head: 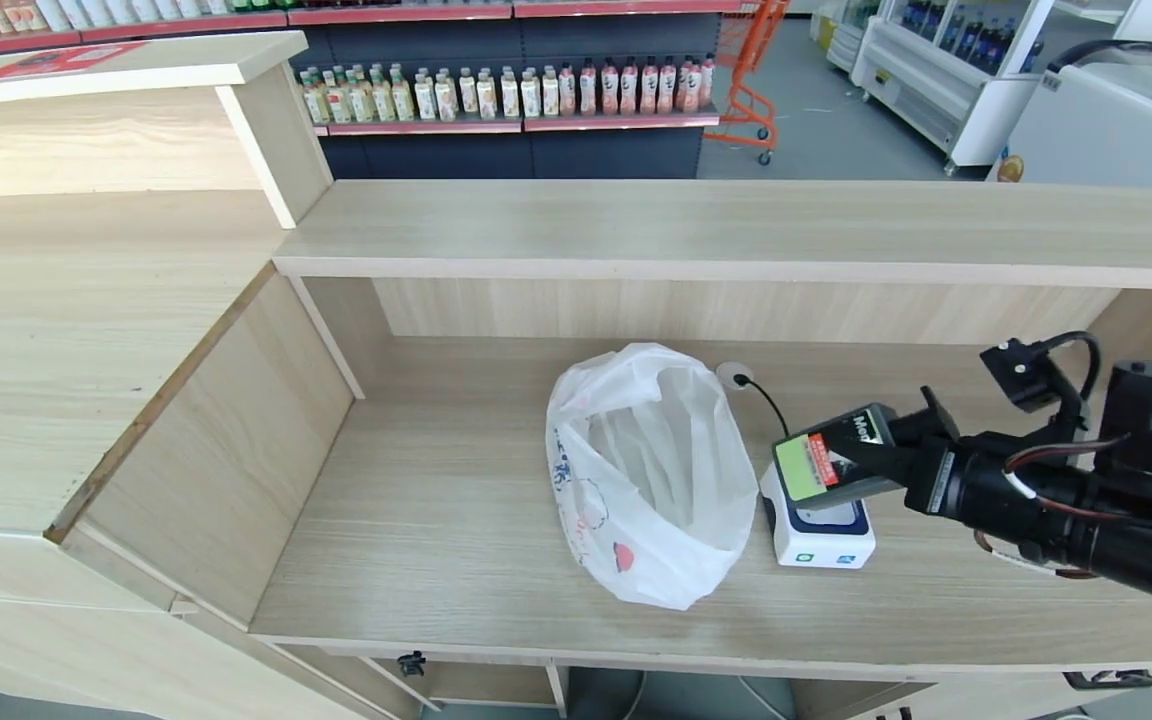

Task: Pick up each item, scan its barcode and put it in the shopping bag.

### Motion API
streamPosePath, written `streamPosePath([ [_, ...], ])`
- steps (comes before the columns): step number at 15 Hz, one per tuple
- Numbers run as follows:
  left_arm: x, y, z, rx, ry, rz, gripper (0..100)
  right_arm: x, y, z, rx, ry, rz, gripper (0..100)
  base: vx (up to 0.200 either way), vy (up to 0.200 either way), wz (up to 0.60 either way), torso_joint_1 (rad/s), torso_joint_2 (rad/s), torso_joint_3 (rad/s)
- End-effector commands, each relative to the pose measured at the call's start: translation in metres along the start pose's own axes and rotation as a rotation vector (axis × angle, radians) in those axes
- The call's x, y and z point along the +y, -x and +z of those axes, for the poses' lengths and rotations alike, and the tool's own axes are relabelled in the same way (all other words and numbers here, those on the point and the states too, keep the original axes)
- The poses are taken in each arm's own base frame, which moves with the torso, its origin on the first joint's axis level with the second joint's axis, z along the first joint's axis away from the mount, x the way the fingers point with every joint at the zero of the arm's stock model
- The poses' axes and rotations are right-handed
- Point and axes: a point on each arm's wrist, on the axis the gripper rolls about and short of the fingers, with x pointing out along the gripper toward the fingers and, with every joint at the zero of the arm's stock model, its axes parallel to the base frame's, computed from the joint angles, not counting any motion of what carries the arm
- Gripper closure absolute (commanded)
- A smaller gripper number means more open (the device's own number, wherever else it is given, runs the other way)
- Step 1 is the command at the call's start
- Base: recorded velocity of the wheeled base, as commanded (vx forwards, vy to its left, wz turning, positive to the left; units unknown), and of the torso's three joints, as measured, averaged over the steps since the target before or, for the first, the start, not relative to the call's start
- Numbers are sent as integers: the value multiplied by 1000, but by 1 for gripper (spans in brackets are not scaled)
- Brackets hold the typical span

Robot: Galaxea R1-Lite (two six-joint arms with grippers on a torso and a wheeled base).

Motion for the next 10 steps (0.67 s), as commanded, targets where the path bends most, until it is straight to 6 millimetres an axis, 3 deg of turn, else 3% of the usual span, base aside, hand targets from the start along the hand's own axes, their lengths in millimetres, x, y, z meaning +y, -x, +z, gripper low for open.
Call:
streamPosePath([
  [1, 0, 0, 0, 0, 0, -1, 0, -2, -32, -12, 65, 46, -10, 100, 0, 0, 0, 0, 0, 0],
  [4, 0, 0, 0, 0, 0, -1, 0, -17, -80, -28, 106, 172, -122, 100, 0, 0, 0, 0, 0, 0],
  [8, 0, 0, 0, 0, 0, -1, 0, -21, -130, -59, 147, 357, -89, 100, 0, 0, 0, 0, 0, 0],
  [10, 0, 0, 0, 0, 0, -1, 0, -6, -151, -63, 139, 400, -35, 100, 0, 0, 0, 0, 0, 0],
])
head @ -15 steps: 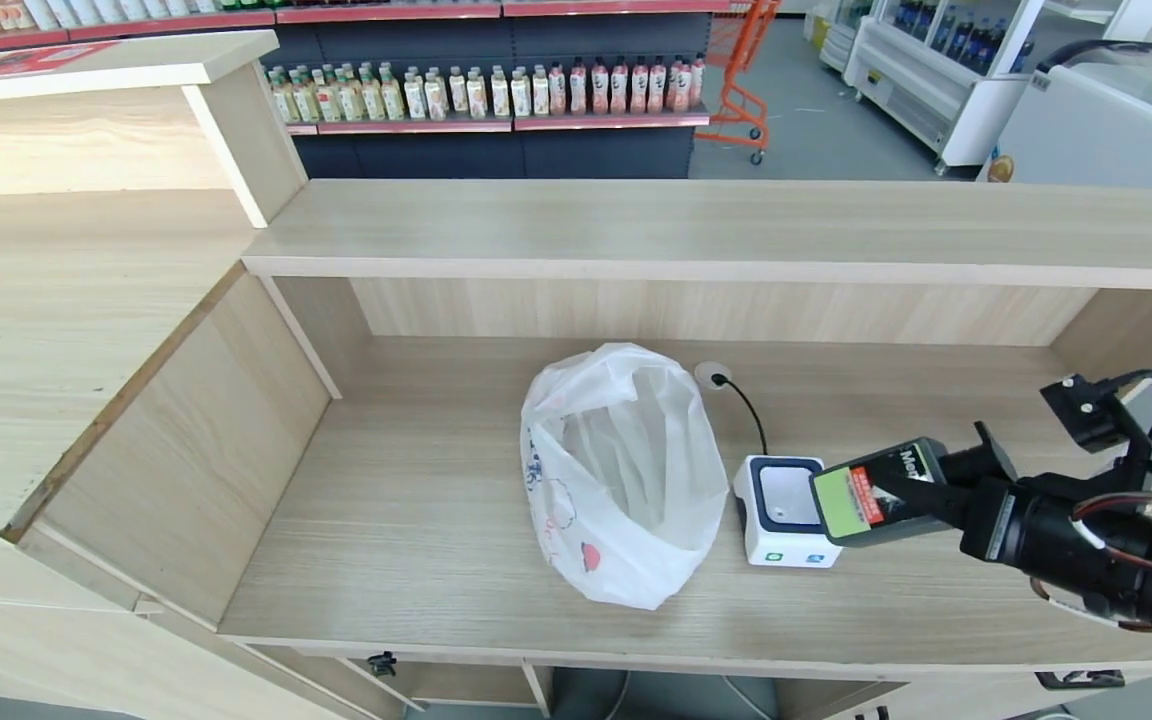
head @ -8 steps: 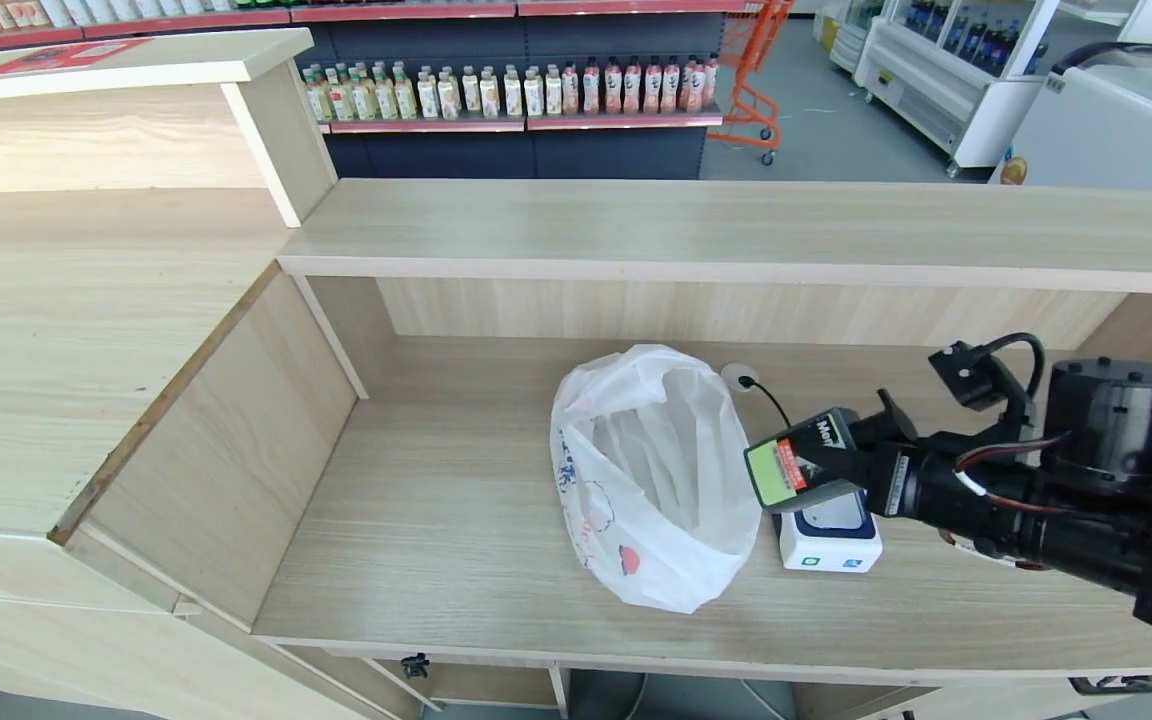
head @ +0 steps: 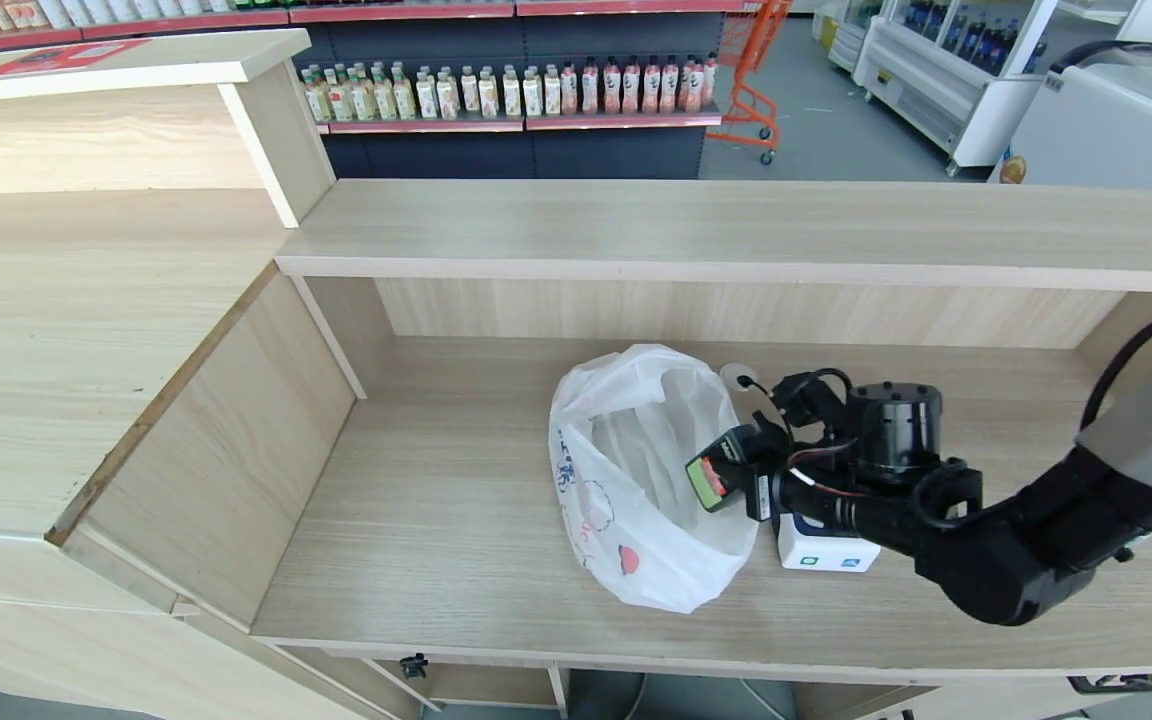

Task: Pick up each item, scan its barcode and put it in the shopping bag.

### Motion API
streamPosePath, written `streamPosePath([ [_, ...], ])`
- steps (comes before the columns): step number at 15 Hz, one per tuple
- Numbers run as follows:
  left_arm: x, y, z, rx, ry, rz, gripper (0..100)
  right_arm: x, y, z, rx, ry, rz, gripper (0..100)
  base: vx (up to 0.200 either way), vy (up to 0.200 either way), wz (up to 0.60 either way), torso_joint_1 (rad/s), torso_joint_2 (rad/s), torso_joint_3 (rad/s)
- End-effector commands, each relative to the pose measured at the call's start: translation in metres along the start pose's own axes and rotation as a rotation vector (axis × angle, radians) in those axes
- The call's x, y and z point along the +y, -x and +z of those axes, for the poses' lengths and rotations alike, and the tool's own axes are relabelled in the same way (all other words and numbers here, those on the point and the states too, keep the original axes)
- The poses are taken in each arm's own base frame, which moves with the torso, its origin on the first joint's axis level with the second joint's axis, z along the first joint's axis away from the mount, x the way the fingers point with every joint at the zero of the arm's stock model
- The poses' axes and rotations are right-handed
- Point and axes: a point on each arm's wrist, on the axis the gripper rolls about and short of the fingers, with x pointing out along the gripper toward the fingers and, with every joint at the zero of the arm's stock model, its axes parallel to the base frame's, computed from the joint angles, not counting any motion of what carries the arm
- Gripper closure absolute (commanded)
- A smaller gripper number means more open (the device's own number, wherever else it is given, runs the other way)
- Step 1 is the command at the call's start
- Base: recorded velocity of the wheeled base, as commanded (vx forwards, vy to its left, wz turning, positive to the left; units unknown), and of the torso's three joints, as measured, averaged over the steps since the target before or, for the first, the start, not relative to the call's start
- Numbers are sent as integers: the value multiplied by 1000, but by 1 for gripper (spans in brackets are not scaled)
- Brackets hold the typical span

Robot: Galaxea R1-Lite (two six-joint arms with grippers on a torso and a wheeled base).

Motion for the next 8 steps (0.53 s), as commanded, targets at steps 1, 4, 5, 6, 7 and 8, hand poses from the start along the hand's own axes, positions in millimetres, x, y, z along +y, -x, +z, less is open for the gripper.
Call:
streamPosePath([
  [1, 0, 0, 0, 0, 0, 0, 0, 18, -36, -16, 29, 32, 56, 100, 0, 0, 0, 0, 0, 0],
  [4, 0, 0, 0, 0, 0, 0, 0, 33, -49, -15, 18, 52, 90, 100, 0, 0, 0, 0, 0, 0],
  [5, 0, 0, 0, 0, 0, 0, 0, 35, -49, -17, 23, 53, 93, 100, 0, 0, 0, 0, 0, 0],
  [6, 0, 0, 0, 0, 0, 0, 0, 35, -49, -18, 26, 49, 93, 100, 0, 0, 0, 0, 0, 0],
  [7, 0, 0, 0, 0, 0, 0, 0, 35, -48, -19, 34, 41, 93, 0, 0, 0, 0, 0, 0, 0],
  [8, 0, 0, 0, 0, 0, 0, 0, 34, -47, -21, 41, 29, 91, 0, 0, 0, 0, 0, 0, 0],
])
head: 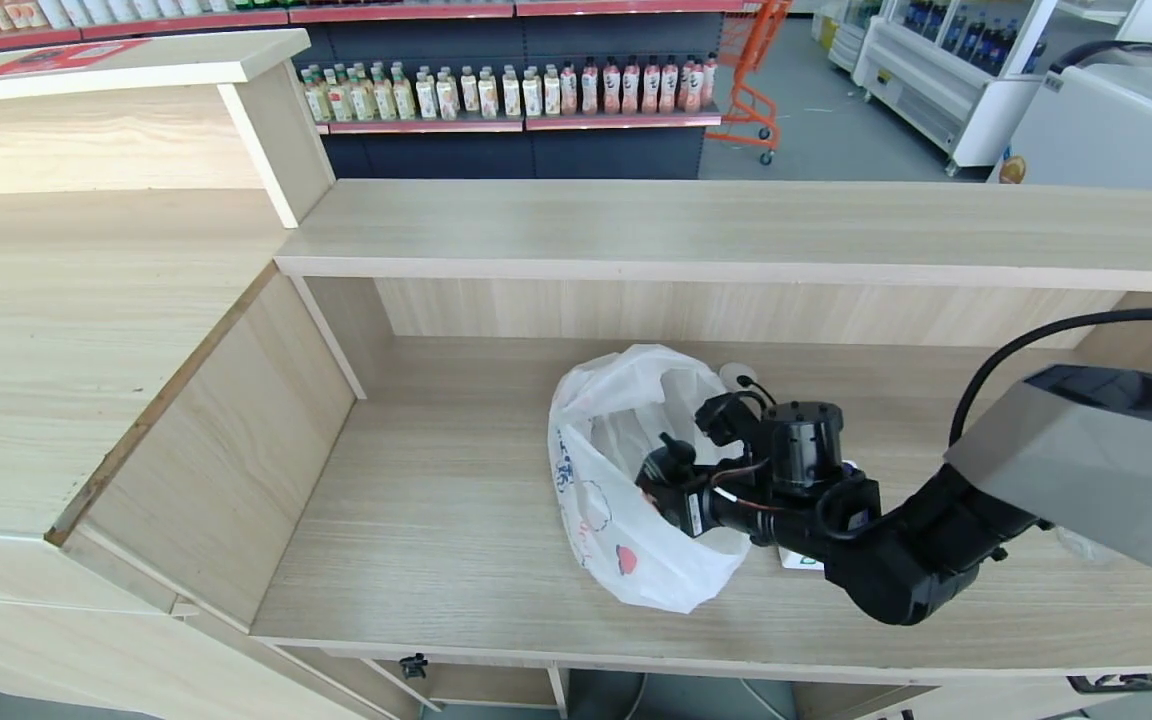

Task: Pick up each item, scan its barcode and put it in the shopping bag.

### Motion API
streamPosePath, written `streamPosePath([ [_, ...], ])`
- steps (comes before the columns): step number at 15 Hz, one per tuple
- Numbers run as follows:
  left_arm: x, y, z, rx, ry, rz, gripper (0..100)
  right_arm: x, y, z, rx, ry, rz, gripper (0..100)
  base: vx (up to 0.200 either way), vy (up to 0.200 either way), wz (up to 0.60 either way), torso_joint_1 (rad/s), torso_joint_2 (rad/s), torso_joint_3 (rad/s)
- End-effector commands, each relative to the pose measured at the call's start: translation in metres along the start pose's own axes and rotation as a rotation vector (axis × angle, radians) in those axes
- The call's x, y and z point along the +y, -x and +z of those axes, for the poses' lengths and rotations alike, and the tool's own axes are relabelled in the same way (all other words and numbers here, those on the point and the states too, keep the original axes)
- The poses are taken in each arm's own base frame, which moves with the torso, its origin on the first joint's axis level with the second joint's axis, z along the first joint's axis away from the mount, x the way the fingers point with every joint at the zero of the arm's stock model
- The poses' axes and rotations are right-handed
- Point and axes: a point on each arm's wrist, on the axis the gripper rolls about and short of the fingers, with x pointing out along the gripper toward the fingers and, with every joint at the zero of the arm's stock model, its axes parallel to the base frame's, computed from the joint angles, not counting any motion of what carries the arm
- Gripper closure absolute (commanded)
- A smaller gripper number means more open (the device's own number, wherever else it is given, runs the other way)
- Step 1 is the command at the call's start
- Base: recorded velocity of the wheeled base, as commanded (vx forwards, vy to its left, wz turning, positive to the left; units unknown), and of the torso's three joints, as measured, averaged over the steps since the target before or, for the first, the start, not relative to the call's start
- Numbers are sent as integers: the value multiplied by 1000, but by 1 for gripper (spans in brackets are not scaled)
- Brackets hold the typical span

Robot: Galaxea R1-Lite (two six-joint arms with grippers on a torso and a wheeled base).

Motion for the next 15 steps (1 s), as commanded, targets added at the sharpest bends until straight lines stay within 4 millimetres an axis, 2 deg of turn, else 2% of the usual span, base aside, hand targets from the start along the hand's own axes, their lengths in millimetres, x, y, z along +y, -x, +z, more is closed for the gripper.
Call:
streamPosePath([
  [1, 0, 0, 0, 0, 0, 0, 0, 0, 0, -3, 6, -21, 1, 0, 0, 0, 0, 0, 0, 0],
  [3, 0, 0, 0, 1, 0, 0, 0, -1, 5, 7, -25, -99, -1, 0, 0, 0, 0, 0, 0, 0],
  [5, 0, 0, 0, 0, 0, 0, 0, -2, 22, 25, -69, -222, -3, 0, 0, 0, 0, 0, 0, 0],
  [7, 0, 0, 0, 0, 0, 0, 0, -9, 59, 37, -101, -418, -25, 0, 0, 0, 0, 0, 0, 0],
  [9, 0, 0, 0, 0, 0, 0, 0, -16, 116, 42, -129, -505, -69, 0, 0, 0, 0, 0, 0, 0],
  [11, 0, 0, 0, 0, 0, 0, 0, -24, 177, 40, -144, -453, -159, 0, 0, 0, 0, 0, 0, 0],
  [12, 0, 0, 0, 0, 0, 0, 0, -34, 196, 34, -126, -367, -235, 0, 0, 0, 0, 0, 0, 0],
  [13, 0, 0, 0, 0, 0, 0, 0, -52, 231, 22, -68, -138, -383, 0, 0, 0, 0, 0, 0, 0],
  [15, 0, 0, 0, 0, 0, 0, 0, -64, 275, 2, -14, 22, -574, 0, 0, 0, 0, 0, 0, 0],
])
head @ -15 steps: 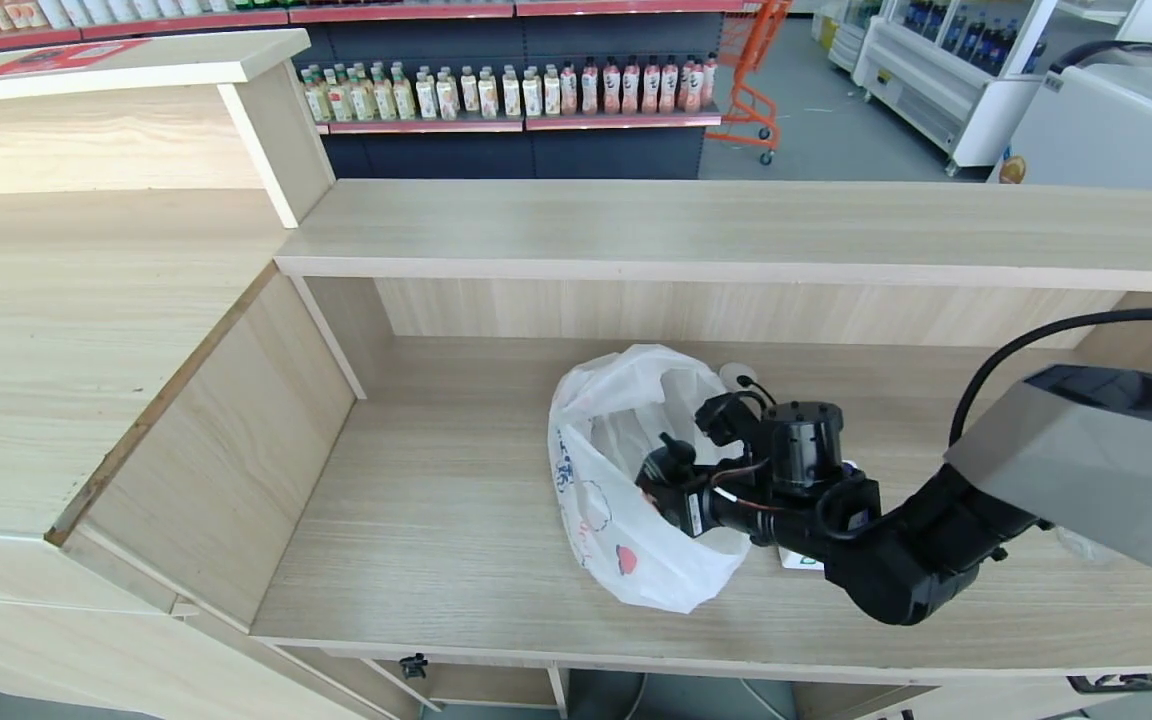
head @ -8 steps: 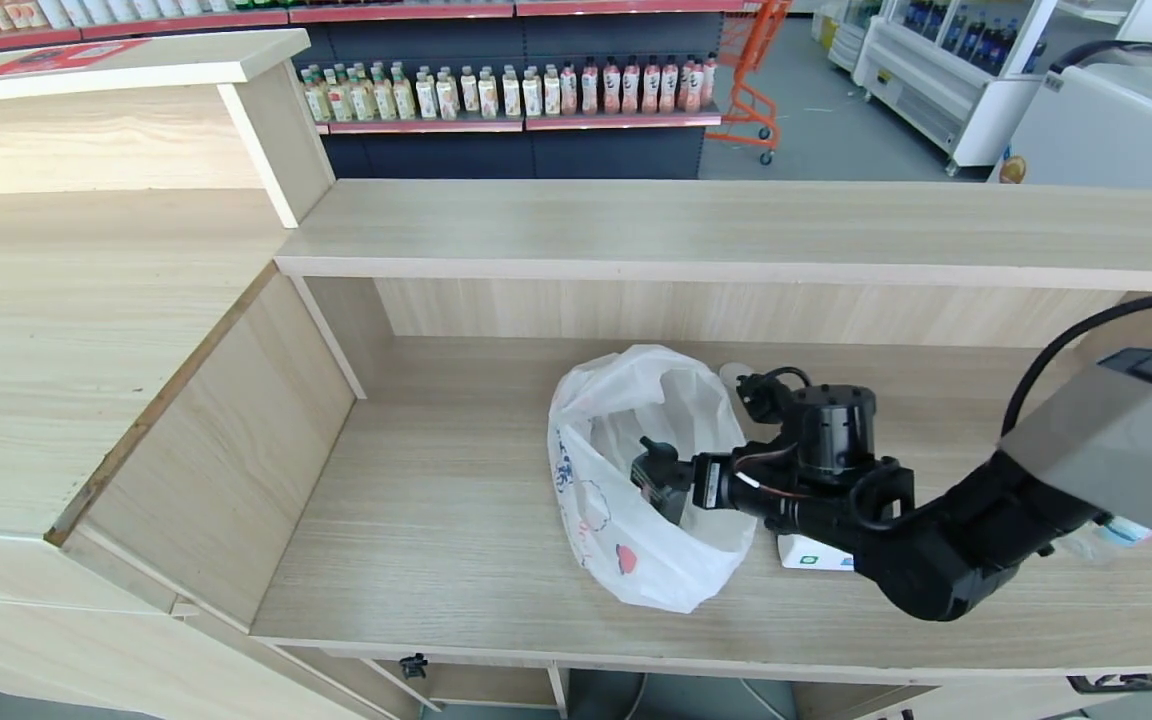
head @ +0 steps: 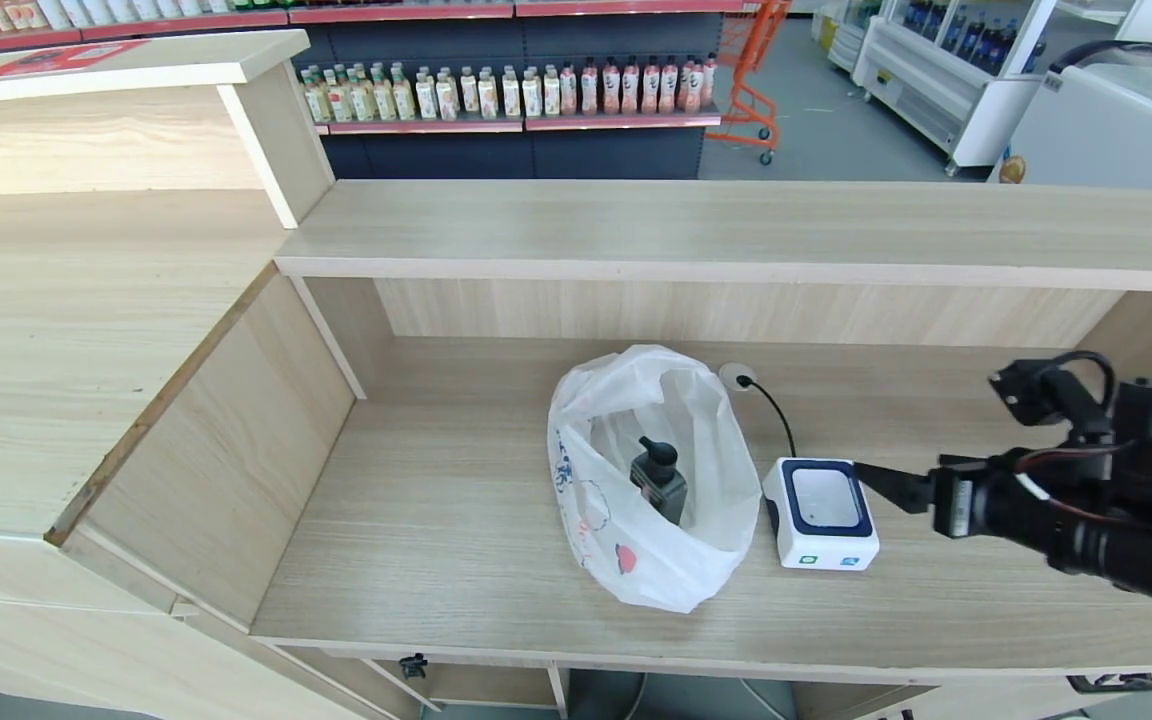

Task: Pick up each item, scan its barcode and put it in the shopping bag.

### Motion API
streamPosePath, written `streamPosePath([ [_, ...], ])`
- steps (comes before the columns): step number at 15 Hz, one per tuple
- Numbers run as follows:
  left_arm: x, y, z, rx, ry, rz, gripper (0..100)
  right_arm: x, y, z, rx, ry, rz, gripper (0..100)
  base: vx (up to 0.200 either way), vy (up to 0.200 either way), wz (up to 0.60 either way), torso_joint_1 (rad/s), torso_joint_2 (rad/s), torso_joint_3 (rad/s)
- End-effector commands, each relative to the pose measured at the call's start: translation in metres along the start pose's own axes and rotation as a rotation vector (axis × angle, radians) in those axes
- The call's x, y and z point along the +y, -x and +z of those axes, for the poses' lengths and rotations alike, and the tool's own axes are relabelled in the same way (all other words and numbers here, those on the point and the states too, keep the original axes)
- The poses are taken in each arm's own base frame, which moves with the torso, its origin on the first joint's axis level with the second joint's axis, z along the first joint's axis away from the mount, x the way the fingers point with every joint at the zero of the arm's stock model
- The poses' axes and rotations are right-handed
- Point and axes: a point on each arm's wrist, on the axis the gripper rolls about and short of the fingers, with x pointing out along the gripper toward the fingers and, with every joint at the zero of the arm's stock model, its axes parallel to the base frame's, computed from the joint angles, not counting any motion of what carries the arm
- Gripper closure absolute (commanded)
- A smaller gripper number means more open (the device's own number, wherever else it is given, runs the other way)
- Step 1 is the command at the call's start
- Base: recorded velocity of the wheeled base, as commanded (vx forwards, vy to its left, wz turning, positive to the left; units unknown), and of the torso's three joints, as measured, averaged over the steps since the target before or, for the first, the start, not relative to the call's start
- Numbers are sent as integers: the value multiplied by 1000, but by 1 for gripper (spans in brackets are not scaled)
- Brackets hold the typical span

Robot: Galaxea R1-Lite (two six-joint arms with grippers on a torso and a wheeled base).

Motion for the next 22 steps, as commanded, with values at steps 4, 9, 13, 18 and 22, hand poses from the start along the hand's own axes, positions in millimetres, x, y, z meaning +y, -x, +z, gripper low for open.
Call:
streamPosePath([
  [4, 0, 0, 0, 0, 0, 0, 0, -23, 98, -34, -3, 68, -246, 0, 0, 0, 0, 0, 0, 0],
  [9, 0, 0, 0, 1, 3, 0, 0, -21, 101, -38, 18, -28, -243, 0, 0, -40, 0, 0, 1, 0],
  [13, 0, 0, 0, 1, 2, 0, 0, -21, 101, -43, 58, -84, -243, 0, 0, -200, 0, -5, 1, 6],
  [18, 0, 0, 0, 1, 3, 0, 0, -21, 102, -47, 74, -147, -253, 0, 0, -200, 0, 2, 4, 0],
  [22, 0, 0, 0, 0, 2, 0, 0, -21, 101, -50, 111, -158, -251, 0, 0, 0, 0, 0, 0, 0],
])
